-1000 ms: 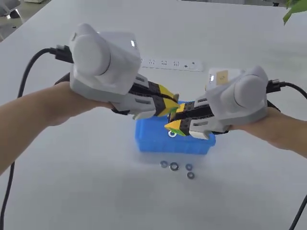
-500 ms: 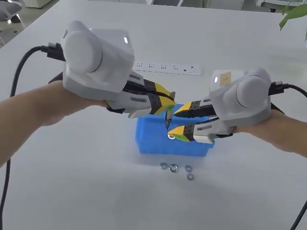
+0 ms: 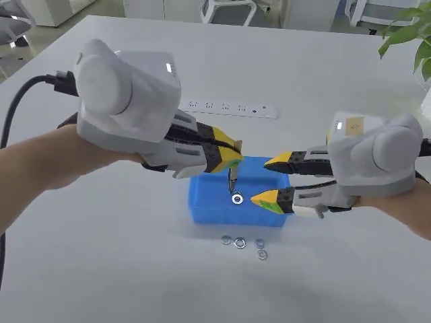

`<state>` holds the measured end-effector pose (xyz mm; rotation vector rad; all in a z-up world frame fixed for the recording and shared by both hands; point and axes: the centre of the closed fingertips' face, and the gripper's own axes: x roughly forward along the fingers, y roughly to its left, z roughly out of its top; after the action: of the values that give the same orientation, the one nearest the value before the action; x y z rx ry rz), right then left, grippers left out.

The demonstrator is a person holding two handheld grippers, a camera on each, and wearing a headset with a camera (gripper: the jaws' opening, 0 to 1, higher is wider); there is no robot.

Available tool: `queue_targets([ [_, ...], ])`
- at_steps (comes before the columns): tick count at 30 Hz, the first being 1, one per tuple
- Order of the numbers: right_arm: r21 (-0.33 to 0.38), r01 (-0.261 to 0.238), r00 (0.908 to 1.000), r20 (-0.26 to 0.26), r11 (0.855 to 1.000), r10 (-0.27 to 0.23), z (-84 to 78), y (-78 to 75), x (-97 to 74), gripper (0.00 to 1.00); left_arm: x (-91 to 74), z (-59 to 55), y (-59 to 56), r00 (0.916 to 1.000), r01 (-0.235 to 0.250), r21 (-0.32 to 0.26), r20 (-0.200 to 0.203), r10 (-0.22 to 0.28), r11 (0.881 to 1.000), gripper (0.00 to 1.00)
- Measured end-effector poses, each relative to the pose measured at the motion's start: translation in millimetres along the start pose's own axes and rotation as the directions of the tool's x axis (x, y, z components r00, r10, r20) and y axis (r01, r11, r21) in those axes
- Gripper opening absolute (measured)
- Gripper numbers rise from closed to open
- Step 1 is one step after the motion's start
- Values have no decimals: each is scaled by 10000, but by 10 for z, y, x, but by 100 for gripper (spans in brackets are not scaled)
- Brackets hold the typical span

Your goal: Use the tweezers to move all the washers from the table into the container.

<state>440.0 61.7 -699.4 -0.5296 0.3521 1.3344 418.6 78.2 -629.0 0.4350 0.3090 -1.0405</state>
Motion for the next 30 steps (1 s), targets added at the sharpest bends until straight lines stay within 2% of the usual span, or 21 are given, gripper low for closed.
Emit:
queue_targets([
  [5, 259, 222, 9997, 52, 9994, -224, -60, 75, -133, 46, -39, 73, -123, 9999, 64, 62, 86, -65, 10000, 6],
  [9, 355, 259, 9997, 10, 9990, -260, -132, 163, -219, 52, -59, 68, -217, 9999, 120, 111, 36, -121, 9999, 6],
  [14, 471, 111, 9998, -152, 9988, -104, -210, 324, -315, 51, -102, 131, -350, 9996, 249, 152, 153, -252, 9996, 6],
  [17, 558, 172, 9998, -84, 9983, -168, -220, 378, -365, 52, -123, 162, -425, 9993, 318, 201, 211, -322, 9993, 6],
  [20, 697, 235, 9997, -39, 9973, -233, -246, 432, -420, 57, -122, 142, -519, 9990, 411, 192, 172, -414, 9990, 6],
  [23, 743, 60, 9999, -123, 9972, -51, -293, 529, -451, 62, -128, 102, -594, 9989, 452, -4, 133, -452, 9990, 6],
  [27, 861, -161, 9994, -296, 9962, 187, -402, 643, -489, 65, -145, 93, -712, 9985, 452, -257, 331, -443, 9986, 6],
  [30, 997, -114, 9987, -474, 9950, 162, -478, 696, -502, 69, -147, 28, -764, 9990, 411, -352, 182, -404, 9985, 6],
])
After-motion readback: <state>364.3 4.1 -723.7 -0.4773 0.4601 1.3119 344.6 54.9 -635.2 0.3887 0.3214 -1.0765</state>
